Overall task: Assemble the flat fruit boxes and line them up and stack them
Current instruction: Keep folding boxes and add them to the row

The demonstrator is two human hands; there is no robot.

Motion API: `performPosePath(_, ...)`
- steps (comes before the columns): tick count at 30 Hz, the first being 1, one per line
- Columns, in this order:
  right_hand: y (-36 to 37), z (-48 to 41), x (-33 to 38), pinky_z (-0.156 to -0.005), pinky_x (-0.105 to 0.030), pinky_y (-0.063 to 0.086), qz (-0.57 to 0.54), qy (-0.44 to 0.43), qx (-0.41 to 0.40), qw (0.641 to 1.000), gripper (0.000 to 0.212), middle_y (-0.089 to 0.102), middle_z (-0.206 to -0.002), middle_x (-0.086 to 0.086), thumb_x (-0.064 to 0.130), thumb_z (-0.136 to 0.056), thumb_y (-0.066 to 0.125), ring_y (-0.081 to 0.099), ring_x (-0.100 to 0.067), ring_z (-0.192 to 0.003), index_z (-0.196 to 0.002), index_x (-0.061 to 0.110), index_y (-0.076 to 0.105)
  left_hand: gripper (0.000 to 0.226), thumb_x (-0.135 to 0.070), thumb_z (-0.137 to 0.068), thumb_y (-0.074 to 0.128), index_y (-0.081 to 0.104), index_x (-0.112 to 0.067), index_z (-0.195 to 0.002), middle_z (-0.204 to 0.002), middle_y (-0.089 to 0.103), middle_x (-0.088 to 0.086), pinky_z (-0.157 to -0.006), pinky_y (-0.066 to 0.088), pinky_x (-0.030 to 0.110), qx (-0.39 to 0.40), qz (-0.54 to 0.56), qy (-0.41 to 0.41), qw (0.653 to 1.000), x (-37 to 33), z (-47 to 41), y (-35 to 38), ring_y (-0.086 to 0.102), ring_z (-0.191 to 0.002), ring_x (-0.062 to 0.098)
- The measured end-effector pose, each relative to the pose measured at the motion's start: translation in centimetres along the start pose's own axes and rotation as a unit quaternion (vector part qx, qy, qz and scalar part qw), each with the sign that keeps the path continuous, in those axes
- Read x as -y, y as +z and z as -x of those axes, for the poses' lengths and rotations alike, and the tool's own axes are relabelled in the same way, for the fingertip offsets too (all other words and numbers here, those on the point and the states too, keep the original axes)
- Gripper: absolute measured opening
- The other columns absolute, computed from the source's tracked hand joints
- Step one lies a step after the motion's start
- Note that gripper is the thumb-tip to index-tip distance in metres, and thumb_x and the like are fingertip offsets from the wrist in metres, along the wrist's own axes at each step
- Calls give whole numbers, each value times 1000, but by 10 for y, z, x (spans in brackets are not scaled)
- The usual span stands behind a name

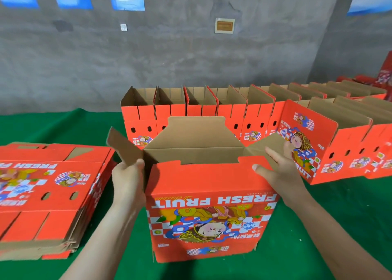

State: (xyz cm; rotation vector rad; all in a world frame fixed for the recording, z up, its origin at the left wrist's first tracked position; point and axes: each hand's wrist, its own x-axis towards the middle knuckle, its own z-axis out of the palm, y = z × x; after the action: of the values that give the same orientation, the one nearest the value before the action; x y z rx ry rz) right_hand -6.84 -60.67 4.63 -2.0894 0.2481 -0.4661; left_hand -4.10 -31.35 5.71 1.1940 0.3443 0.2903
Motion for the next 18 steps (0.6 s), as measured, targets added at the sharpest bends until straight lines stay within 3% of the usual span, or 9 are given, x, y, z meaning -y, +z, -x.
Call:
performPosePath(1,0,-2,0,-109,-25,23,15,-15,-1,1000,65,-4,-161,3,17,-82,73,8,-10,-145,-141,11,45,21,11,-85,52,59,-9,-84,-68,64,4,-61,51,29,49,-54,26,997,0,-2,-2,61,-67,22)
performPosePath(2,0,-4,1,-106,-20,22,35,-35,-8,999,64,1,-161,3,15,-82,73,11,-9,-145,-140,9,47,37,17,-80,55,61,-11,-102,-80,70,0,-63,55,28,104,-114,52,987,0,-3,-4,65,-72,18)
performPosePath(4,3,-7,4,-101,-14,20,63,-77,-15,995,61,7,-160,1,11,-81,74,17,-8,-143,-136,4,50,86,24,-72,60,41,-24,-141,-122,63,-3,-83,55,34,194,-200,82,957,1,-7,-10,64,-103,13)
performPosePath(6,7,-8,7,-102,-15,20,82,-105,-19,991,58,9,-160,3,8,-80,74,18,-7,-143,-134,4,52,104,26,-70,61,24,-29,-150,-141,49,1,-99,47,38,236,-242,109,935,-3,-7,-14,53,-124,16)
performPosePath(9,11,-9,7,-108,-24,20,103,-133,-23,985,56,10,-158,10,6,-80,72,17,-11,-145,-133,10,54,104,19,-68,68,21,-22,-151,-151,34,3,-117,24,35,245,-340,187,889,-6,-7,-15,31,-139,13)
performPosePath(13,12,-6,3,-115,-35,19,117,-165,-34,979,53,12,-155,12,6,-81,71,12,-11,-146,-131,12,56,97,14,-69,67,23,-19,-148,-156,19,7,-110,7,13,254,-447,258,818,-7,-7,-12,13,-146,15)
performPosePath(18,13,-4,3,-114,-28,8,143,-206,-39,967,52,13,-157,3,2,-82,68,-1,-6,-140,-132,9,55,83,8,-73,68,32,-11,-145,-150,31,9,-101,7,1,229,-488,332,774,-5,-11,-7,27,-140,22)
